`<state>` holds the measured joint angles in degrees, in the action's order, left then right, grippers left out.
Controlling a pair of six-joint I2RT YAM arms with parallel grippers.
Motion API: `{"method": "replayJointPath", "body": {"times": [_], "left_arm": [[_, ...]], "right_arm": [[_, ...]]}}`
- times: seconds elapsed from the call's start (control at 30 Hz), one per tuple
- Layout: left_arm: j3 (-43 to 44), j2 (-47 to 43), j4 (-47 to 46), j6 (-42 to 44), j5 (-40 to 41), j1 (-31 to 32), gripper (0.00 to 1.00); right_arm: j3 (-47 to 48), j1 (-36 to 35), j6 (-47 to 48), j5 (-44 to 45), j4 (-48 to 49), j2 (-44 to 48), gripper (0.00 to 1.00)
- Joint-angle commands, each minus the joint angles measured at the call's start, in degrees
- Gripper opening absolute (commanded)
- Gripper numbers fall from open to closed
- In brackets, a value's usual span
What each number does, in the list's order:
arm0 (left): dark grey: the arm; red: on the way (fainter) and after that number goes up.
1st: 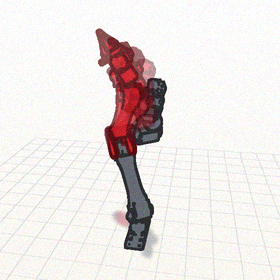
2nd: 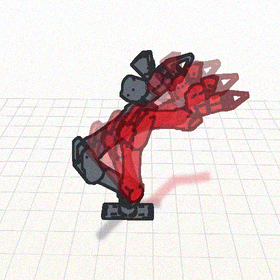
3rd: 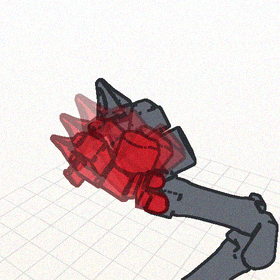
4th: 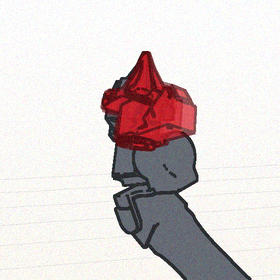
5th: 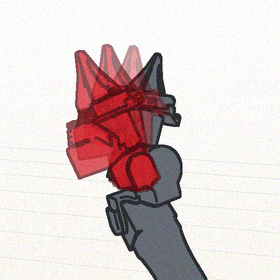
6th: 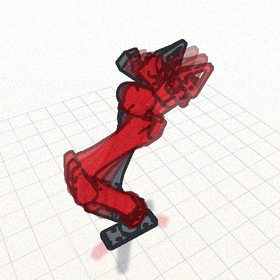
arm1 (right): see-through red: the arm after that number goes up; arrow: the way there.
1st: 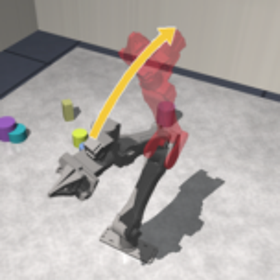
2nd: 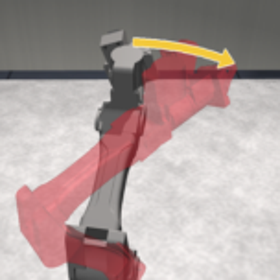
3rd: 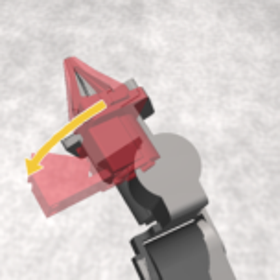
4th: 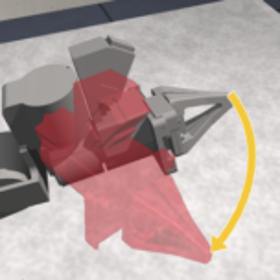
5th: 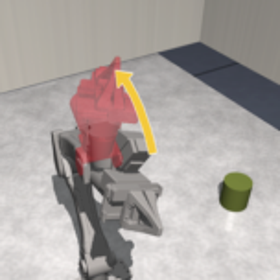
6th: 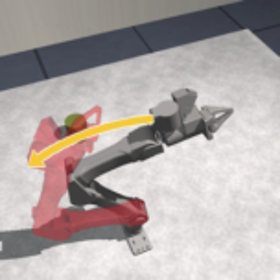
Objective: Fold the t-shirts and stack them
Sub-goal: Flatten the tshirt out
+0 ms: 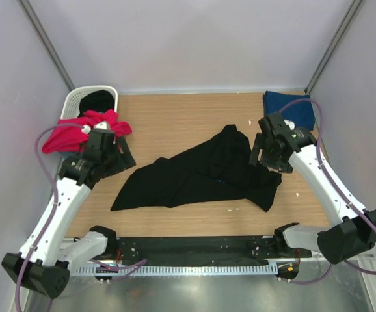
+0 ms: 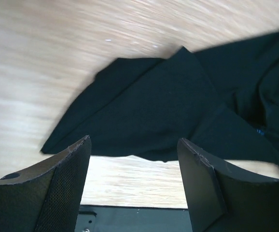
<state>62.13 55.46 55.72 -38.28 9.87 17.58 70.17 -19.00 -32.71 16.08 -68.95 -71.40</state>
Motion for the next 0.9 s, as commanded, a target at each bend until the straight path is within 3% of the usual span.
{"method": "replayJointPath", "body": {"times": [0.0, 0.13, 0.23, 0.43, 0.63, 0.87], "left_arm": [[2.29, 4.64, -8.52, 5.23, -6.97, 3.85, 0.73], [5.72, 14.64, -14.14, 6.55, -4.43, 12.71, 0.75], [7.92, 20.28, -16.51, 6.64, -2.66, 15.71, 0.76], [11.87, 33.56, -23.98, 10.59, 0.15, 19.67, 0.75], [11.10, 42.44, -29.00, 9.89, 0.58, 21.26, 0.69], [8.72, 46.93, -30.24, 8.76, 2.35, 23.99, 0.56]], "right_arm": [[7.78, 0.20, 1.42, 0.63, 4.95, -1.63, 0.89], [5.34, 0.11, 1.33, -5.16, 18.71, -5.06, 0.89], [2.18, 0.11, 0.28, -10.00, 26.99, -10.22, 0.87], [-0.47, -3.14, 0.45, -12.64, 34.92, -18.86, 0.72], [-8.11, -4.28, -5.34, -20.03, 45.63, -20.98, 0.68], [-8.64, -8.85, -7.72, -17.39, 44.95, -23.26, 0.65]]}}
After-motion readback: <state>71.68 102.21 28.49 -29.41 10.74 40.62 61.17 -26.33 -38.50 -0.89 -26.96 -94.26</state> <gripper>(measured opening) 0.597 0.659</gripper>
